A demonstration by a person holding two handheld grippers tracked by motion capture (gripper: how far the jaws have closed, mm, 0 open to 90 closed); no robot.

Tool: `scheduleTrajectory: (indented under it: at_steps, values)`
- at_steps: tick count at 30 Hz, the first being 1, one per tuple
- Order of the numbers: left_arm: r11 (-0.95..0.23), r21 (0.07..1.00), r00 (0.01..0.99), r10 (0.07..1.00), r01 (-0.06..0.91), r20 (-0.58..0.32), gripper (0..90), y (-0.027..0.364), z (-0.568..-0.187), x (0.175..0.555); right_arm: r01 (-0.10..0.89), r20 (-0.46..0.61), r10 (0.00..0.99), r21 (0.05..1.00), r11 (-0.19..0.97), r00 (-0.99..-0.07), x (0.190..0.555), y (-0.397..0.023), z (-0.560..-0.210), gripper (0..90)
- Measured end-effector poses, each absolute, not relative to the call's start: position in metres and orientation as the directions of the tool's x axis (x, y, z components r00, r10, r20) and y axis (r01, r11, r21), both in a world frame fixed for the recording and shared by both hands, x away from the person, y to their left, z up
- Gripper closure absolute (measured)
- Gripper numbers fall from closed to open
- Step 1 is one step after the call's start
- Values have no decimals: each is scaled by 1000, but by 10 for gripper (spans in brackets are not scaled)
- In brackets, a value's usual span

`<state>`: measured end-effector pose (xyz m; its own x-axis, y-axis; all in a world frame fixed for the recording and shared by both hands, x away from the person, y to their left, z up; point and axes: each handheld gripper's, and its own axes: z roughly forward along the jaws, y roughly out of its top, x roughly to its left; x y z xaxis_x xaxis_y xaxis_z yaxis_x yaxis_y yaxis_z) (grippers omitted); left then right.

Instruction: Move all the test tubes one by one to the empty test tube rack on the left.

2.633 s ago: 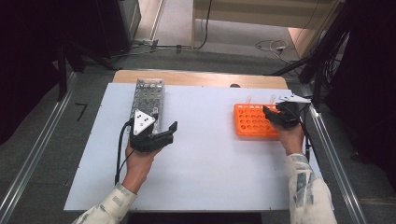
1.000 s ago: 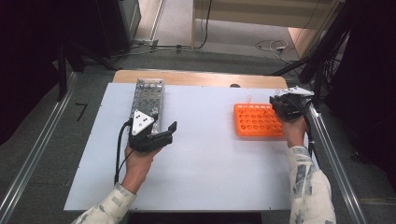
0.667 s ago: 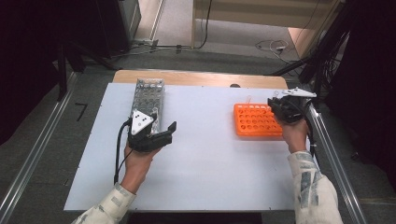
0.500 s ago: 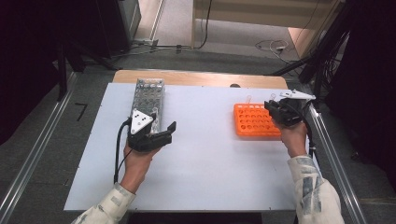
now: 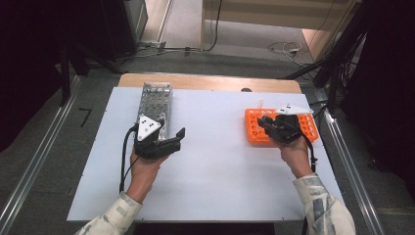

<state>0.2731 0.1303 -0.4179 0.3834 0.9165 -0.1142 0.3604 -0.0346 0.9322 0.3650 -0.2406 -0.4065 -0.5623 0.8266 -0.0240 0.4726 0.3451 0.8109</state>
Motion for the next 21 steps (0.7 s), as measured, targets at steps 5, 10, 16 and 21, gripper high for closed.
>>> scheduleTrajectory:
  at_steps: [5,10,16,21]
  values:
    - [-34,932,384,916,361,-116,231,130,-418,273,460,-14,792,807,370,-611,358,-221,-410,735]
    - [-39,931,386,915,363,-112,231,129,-418,273,442,-19,759,803,399,-650,354,-201,-413,735]
    - [-57,927,399,911,371,-104,203,126,-420,274,429,-20,725,795,429,-689,353,-178,-417,735]
    - [-60,925,402,910,375,-104,201,125,-420,274,413,-22,695,790,453,-719,351,-160,-420,735]
